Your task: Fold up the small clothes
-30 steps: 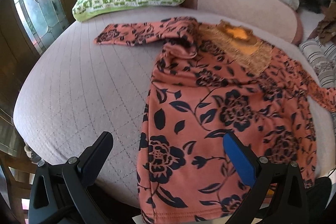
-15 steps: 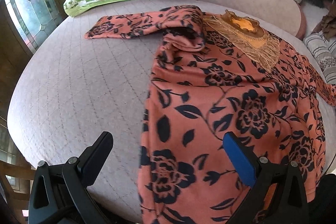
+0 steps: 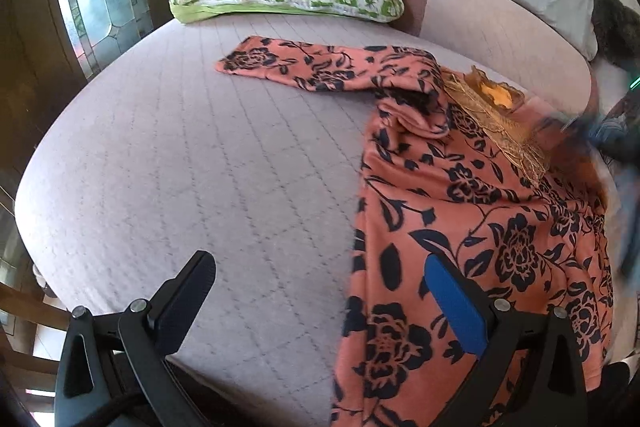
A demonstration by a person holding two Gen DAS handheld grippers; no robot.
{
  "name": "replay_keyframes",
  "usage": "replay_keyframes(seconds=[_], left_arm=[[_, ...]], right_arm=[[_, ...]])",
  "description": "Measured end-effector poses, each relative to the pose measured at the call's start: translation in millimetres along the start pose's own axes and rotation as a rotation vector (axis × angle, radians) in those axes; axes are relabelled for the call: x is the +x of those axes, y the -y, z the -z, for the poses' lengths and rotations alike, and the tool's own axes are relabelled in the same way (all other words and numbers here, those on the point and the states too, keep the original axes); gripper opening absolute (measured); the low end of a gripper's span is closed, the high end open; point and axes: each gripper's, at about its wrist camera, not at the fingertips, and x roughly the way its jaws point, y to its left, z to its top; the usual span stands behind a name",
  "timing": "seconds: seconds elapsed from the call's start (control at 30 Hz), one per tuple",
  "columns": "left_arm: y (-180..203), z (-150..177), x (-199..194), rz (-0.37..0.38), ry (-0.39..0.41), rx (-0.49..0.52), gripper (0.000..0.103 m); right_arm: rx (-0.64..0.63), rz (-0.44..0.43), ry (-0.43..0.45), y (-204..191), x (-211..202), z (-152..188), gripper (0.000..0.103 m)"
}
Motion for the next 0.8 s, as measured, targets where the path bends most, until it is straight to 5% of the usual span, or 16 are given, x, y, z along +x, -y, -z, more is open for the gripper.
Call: replay_keyframes(seconds=[0.03,0.13,0.3,0.43,0.67,0.8], left_arm=[[-3,-2,-2,0.004,0.003,-0.007,0.103],[-8,-12,-6,0.023,0.033,-0.021,0.103],[36,-44,10,0.106,0.050,0.038,0.103],[122,-75,16,0.134,0.088,0.264,0.103],[294,-79,64,-0.080,0.136,0.816,0.103],[331,-59,112,-0.153,0.051,0.926,0.093]], right_arm=[[-0.054,-0.001,-0.122,-18,39,24,0.096],[-0.070,0.013,-0.218,-21,68,60,0.095],[0.004,0.019,-0.074,22,10,66,0.095],[0.104,0.079,-0.016,67,-24,71,0.095],[0.307,0.082,0.082,138,-52,98,0.095],[0.394,0.026,0.106,161,-55,101,0.095]])
